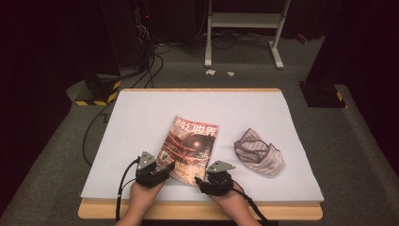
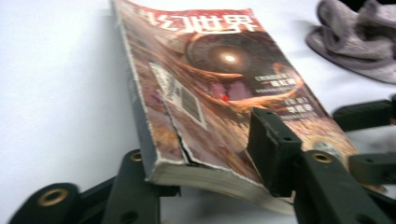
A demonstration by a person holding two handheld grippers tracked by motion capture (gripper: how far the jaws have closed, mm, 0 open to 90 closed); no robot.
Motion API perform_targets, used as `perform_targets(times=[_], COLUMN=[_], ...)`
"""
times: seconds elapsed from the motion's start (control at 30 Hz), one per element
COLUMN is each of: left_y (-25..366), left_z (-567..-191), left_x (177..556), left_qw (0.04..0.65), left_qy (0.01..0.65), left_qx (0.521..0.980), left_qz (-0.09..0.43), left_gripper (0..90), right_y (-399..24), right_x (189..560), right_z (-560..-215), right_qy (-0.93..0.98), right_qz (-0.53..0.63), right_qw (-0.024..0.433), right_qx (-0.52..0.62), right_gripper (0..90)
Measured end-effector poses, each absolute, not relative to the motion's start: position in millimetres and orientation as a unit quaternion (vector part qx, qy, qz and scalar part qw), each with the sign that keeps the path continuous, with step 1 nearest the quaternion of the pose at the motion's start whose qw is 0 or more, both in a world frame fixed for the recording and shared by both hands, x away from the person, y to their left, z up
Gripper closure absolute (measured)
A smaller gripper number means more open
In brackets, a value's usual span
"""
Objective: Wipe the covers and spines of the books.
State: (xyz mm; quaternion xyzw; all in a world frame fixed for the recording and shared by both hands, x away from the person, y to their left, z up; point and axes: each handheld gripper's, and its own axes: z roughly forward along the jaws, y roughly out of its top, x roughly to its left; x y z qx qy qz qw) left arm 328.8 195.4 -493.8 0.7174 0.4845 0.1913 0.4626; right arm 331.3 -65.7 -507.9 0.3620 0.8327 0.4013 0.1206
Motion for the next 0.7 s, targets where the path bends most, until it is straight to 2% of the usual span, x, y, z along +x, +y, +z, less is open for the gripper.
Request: perform_targets(times=[0.27, 0.57, 0.7], left_y=[202, 221, 229], left_z=[-495, -493, -492], left_x=[335, 343, 344], left_qw=[0.465, 0.475, 0.481], left_qy=[0.494, 0.504, 0.498], left_qx=[0.711, 0.696, 0.696], left_qz=[0.187, 0.188, 0.189], left_gripper=[63.4, 75.6, 78.3], right_y=[-80, -108, -115], right_x=[333, 331, 331], right_z=[-502, -497, -497], right_qy=[0.819, 0.798, 0.793], right_qz=[0.409, 0.418, 0.42], right_qw=[0.143, 0.159, 0.163], right_qx=[0.376, 0.404, 0.41], right_gripper=[43.6, 44.4, 44.6])
